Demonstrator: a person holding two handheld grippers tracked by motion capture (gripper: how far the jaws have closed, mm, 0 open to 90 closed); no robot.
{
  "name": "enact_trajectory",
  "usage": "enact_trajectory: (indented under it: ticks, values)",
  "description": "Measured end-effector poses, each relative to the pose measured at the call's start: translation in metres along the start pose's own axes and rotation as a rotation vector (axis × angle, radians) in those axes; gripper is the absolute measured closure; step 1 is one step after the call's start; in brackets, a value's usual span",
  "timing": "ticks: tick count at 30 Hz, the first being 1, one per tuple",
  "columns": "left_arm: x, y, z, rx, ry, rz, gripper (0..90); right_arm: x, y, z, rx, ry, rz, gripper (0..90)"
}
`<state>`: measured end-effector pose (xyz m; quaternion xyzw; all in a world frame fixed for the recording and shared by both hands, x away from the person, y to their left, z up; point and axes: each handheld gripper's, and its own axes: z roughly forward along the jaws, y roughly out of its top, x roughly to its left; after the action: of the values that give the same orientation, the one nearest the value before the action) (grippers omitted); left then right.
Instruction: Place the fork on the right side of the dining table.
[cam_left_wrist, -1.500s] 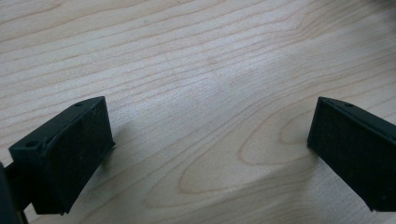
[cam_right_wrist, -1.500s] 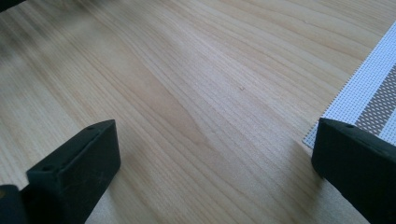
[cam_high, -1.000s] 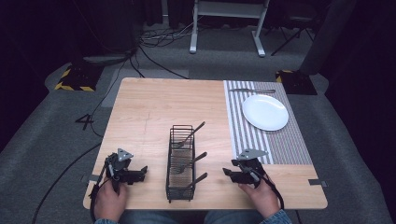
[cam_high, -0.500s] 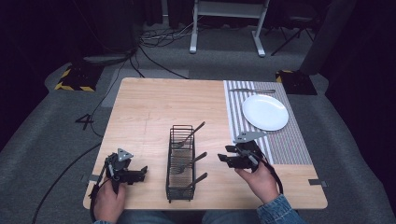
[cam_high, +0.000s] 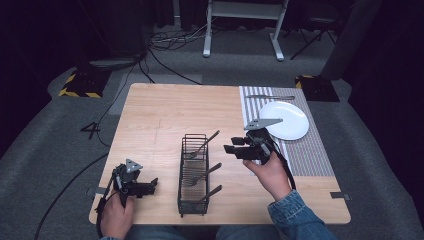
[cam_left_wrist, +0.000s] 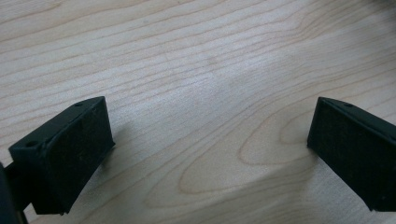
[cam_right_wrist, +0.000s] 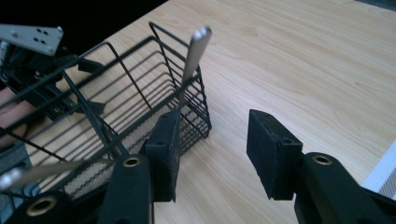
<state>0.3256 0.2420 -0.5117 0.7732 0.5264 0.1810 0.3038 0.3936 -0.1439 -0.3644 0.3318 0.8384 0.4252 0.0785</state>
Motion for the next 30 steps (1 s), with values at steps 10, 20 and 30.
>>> enact_trajectory:
  ticks: [10, 20, 30]
  values:
    - [0.000, 0.000, 0.000, 0.000, 0.000, 0.000, 0.2, -0.002, 0.026, 0.006, -0.028, 0.026, 0.010, 53.8]
    - [0.000, 0.000, 0.000, 0.000, 0.000, 0.000, 0.1, -0.006, 0.035, 0.024, 0.003, 0.044, 0.043, 53.6]
    - [0.000, 0.000, 0.000, 0.000, -0.001, -0.001, 0.2, -0.007, 0.041, 0.035, 0.010, 0.064, 0.063, 68.2]
